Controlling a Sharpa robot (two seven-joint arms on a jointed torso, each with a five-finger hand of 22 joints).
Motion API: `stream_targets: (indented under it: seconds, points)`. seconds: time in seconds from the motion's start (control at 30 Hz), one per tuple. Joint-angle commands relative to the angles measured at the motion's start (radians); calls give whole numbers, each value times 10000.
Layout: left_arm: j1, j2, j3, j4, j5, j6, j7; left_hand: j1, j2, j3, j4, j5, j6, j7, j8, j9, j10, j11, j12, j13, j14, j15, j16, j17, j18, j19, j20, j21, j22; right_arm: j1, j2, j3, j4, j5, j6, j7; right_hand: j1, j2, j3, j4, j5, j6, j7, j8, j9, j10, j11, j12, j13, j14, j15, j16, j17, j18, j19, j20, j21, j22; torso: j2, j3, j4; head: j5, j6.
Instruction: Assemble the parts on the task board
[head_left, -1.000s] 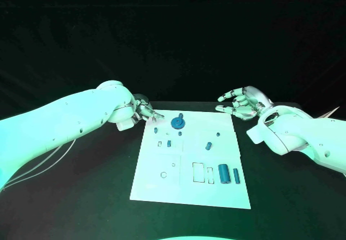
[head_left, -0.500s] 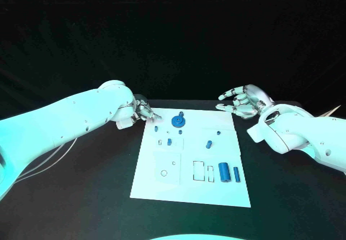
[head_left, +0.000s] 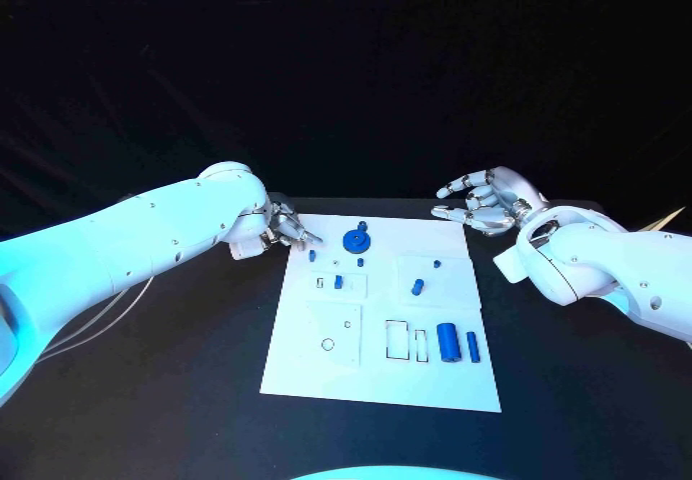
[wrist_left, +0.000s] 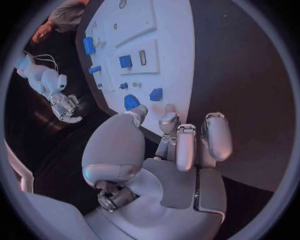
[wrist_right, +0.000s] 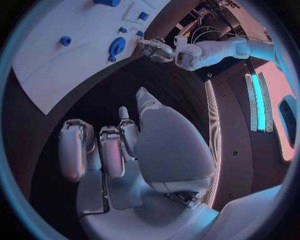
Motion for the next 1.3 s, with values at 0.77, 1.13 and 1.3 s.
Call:
stream_targets:
  seconds: [0.77, 1.13, 1.3]
  points:
    - [-15, 17, -96, 126, 147, 321, 176, 388, 128, -437, -20, 14, 275, 52, -356, -383, -179, 40, -25, -86, 963, 51, -72, 2321, 105, 43, 88, -110, -52, -7, 26, 1, -10, -14, 46, 17, -211, 31, 373, -5, 224, -115, -31, 263, 130, -214, 5, 7, 669, 958, -70, -156, 2175, 93, 189, -58, -205, 1613, -2, 17, -5, 33, -14]
    - [-16, 17, -100, 120, 151, 367, 190, 912, 419, -404, -41, 27, 718, -94, -81, -378, -159, -77, 19, -93, 968, -39, -61, 2333, 107, 45, 28, -107, -28, -8, 29, 1, -11, -14, 54, 13, -211, 32, 379, -6, 226, -118, -32, 273, 130, -206, 5, 14, 676, 958, -70, -157, 2174, 94, 187, -58, -212, 1610, 3, 14, -1, 8, -20]
    - [-17, 16, -100, 122, 153, 352, 195, 1136, 487, -398, -38, 29, 829, -190, 216, -212, -128, -158, 55, -73, 974, -105, -52, 2348, 103, 56, -29, -101, -3, -8, 32, 1, -14, -14, 58, 8, -211, 32, 379, -6, 226, -118, -32, 273, 130, -206, 5, 14, 676, 958, -70, -157, 2174, 94, 187, -58, -212, 1610, 3, 16, 0, 3, -45]
